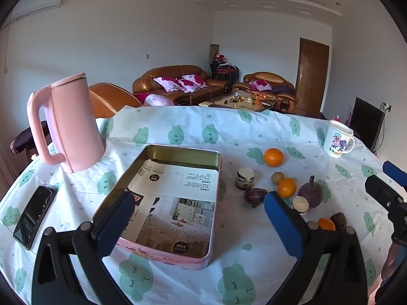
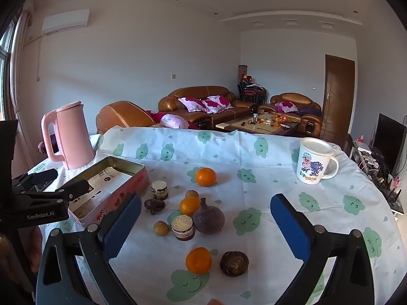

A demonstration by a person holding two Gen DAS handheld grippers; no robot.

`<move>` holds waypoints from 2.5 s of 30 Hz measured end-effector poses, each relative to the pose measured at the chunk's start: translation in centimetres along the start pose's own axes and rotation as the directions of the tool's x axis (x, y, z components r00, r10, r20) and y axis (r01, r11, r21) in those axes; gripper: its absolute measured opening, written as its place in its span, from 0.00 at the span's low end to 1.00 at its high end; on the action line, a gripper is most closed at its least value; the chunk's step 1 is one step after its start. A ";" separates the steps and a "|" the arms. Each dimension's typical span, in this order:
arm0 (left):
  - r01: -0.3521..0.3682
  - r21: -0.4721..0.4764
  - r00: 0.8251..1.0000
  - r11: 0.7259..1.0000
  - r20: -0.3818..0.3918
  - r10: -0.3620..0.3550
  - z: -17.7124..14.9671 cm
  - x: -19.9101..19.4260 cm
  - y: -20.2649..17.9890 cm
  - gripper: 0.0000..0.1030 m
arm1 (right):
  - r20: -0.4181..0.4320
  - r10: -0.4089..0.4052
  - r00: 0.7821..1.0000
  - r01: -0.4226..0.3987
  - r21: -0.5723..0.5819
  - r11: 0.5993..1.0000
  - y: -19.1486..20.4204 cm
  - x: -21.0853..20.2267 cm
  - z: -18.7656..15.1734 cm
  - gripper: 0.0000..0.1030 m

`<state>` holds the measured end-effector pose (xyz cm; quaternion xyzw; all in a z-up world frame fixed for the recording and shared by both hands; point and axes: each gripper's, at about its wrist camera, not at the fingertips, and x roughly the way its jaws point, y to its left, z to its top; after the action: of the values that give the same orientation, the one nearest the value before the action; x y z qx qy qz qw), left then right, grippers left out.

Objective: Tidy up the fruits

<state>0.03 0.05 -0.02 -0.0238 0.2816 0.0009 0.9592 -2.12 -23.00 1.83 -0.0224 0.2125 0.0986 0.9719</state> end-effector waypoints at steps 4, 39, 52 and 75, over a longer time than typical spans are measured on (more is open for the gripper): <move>0.003 -0.001 1.000 1.000 0.002 -0.003 0.0 0.0 0.1 1.00 | -0.003 0.002 1.000 -0.002 0.003 1.000 -0.3 0.0 -0.8 0.99; 0.002 0.004 1.000 1.000 0.008 -0.002 -0.4 -0.2 -0.1 1.00 | -0.020 0.002 1.000 -0.002 0.017 1.000 -0.2 0.2 -1.2 0.99; 0.002 0.003 1.000 1.000 0.007 -0.002 -0.5 -0.2 -0.1 1.00 | -0.022 0.003 1.000 -0.002 0.018 1.000 -0.2 0.3 -1.4 0.99; 0.048 0.027 0.998 0.998 -0.028 -0.047 -1.7 1.1 -1.9 1.00 | -0.054 -0.021 0.998 0.023 0.048 0.999 -2.7 1.0 -2.5 0.99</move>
<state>0.02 -1.92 -1.97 -0.0171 0.2941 -0.0262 0.9553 -1.70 -25.68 -0.84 -0.0038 0.2405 0.0820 0.9672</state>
